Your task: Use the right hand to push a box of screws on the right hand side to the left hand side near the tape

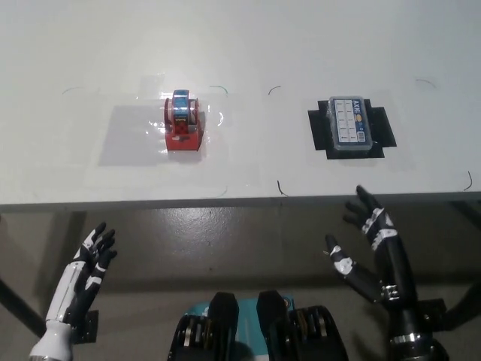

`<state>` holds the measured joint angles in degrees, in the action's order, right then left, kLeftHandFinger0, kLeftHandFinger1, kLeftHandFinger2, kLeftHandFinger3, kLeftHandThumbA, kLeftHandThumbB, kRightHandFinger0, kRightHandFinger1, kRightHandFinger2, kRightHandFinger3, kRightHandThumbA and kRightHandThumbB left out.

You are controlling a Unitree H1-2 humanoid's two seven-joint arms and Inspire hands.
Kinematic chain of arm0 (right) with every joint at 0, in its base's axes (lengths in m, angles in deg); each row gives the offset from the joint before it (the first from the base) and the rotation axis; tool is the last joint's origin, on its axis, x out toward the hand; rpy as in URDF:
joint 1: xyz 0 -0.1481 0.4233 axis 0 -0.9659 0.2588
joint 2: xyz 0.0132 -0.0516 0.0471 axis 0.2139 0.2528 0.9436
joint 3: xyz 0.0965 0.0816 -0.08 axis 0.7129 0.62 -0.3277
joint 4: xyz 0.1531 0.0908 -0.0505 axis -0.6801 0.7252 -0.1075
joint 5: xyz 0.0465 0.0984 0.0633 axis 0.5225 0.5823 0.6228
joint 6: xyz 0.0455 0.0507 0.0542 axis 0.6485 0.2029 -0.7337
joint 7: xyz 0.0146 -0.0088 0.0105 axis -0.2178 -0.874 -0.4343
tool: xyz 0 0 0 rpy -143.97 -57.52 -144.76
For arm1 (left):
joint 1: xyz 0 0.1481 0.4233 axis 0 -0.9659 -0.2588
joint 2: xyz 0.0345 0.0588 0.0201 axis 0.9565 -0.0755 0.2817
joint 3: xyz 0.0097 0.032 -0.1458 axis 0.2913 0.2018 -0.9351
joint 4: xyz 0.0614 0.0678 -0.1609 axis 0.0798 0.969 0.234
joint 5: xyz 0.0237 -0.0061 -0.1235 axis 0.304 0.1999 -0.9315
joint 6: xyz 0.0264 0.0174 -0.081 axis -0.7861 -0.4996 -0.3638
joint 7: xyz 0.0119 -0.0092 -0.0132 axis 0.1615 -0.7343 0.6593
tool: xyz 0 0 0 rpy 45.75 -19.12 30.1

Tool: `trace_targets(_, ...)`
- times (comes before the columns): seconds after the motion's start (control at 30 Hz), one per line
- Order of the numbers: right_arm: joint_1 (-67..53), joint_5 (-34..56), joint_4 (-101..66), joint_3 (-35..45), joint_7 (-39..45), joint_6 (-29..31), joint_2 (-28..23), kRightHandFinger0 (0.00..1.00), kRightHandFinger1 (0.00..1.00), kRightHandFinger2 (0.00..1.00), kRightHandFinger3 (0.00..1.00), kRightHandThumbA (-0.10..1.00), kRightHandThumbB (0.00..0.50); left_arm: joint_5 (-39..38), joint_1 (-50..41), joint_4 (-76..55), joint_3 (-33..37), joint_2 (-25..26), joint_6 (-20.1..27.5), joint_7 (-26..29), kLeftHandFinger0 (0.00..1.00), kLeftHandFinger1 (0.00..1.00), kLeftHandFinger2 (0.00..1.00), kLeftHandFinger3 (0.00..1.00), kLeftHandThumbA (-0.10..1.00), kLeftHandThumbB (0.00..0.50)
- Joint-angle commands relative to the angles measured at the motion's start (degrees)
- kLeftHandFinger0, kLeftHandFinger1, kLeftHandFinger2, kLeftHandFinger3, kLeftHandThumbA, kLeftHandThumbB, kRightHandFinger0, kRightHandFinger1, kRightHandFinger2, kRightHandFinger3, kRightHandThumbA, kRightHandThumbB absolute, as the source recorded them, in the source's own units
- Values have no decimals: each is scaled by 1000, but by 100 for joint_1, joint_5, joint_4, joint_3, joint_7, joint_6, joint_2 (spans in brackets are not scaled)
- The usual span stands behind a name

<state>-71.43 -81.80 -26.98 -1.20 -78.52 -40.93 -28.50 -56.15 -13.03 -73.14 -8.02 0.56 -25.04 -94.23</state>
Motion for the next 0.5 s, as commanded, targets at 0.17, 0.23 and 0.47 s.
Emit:
trace_targets(0.17, 891, -567, -705, 678, -700, 414, -188, 1000, 1000, 1000, 1000, 864, 97, -115, -81, -138, -62, 65, 425, -85, 1000, 1000, 1000, 1000, 807, 249)
trace_targets(0.23, 1126, -555, -767, 826, -633, 72, -264, 1000, 1000, 1000, 1000, 852, 82, -75, -86, -106, -55, 56, 472, -62, 1000, 1000, 1000, 1000, 807, 248)
trace_targets(0.47, 2143, -374, -20, 1075, -465, -395, -698, 1000, 1000, 1000, 1000, 945, 86, -82, -170, -136, -53, 56, 441, -59, 1000, 1000, 1000, 1000, 810, 255)
